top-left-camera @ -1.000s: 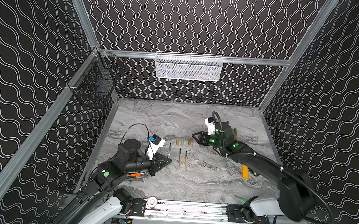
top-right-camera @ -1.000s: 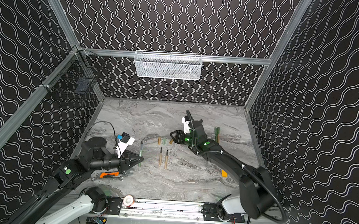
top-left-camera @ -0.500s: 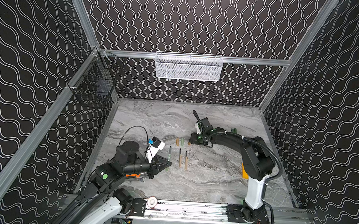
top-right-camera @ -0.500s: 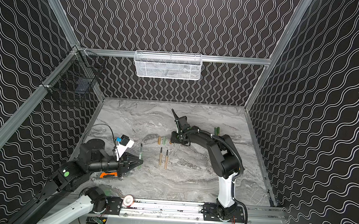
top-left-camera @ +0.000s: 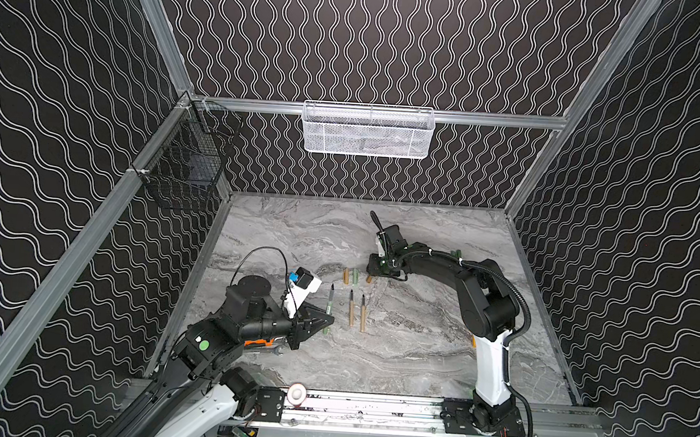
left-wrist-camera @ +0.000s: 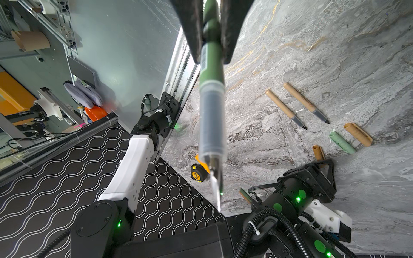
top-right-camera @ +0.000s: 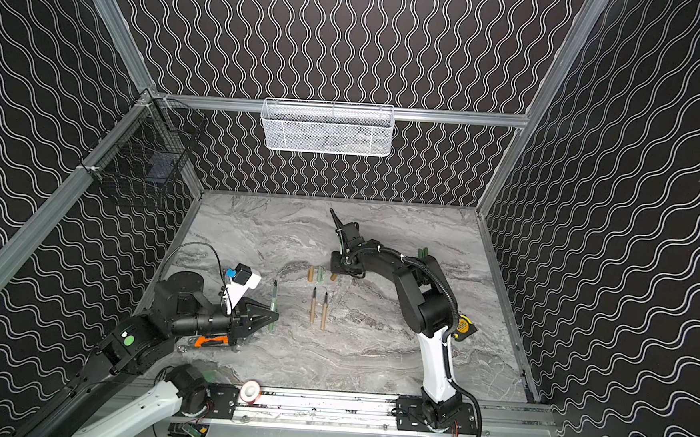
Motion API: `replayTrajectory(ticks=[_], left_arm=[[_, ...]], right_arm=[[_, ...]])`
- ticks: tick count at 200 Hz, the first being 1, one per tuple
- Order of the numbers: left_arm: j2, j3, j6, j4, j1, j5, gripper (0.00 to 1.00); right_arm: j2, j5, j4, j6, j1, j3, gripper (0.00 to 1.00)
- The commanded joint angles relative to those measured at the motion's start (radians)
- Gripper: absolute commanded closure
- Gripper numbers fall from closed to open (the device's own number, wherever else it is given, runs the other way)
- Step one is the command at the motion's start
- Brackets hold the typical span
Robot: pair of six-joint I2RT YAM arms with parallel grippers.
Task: Insert the pens into the pen caps
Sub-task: 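Lower the right gripper onto a tan cap and close on it, then carry the tan cap over the green pen's nib with the right gripper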
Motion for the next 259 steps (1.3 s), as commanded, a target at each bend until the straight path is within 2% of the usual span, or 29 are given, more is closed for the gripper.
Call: replayTrajectory(ticks=[1, 29, 72, 117, 163, 204, 234, 259], left_arm=[[0.001, 0.001, 0.02, 0.032, 0.002, 0.009, 1.0], [0.005, 0.001, 0.02, 0.032, 0.003, 0.01, 1.0], [0.01, 0.002, 0.019, 0.032, 0.005, 0.004, 1.0], [0.022, 0.001, 0.019, 0.037, 0.006, 0.011, 1.0], [0.049, -0.011, -0.011, 0.071, 0.005, 0.021, 1.0], [0.115, -0.078, -0.132, 0.3, 0.003, 0.116, 1.0], [0.158, -0.124, -0.186, 0.449, -0.01, 0.132, 1.0], [0.24, -0.157, -0.203, 0.566, -0.058, 0.142, 1.0]], right_arm=[[0.012, -0.001, -0.056, -0.001, 0.005, 0.004, 0.64], [0.009, -0.006, -0.047, 0.003, 0.011, -0.006, 0.73], [-0.012, -0.011, -0.022, 0.007, 0.017, -0.032, 0.8], [-0.065, -0.017, 0.018, 0.0, 0.019, -0.069, 0.83], [-0.2, -0.093, 0.173, -0.006, 0.017, -0.202, 0.84], [-0.397, -0.186, 0.354, 0.036, 0.008, -0.364, 0.84], [-0.55, -0.233, 0.452, 0.078, 0.006, -0.459, 0.84], [-0.674, -0.287, 0.58, 0.111, 0.006, -0.559, 0.83]])
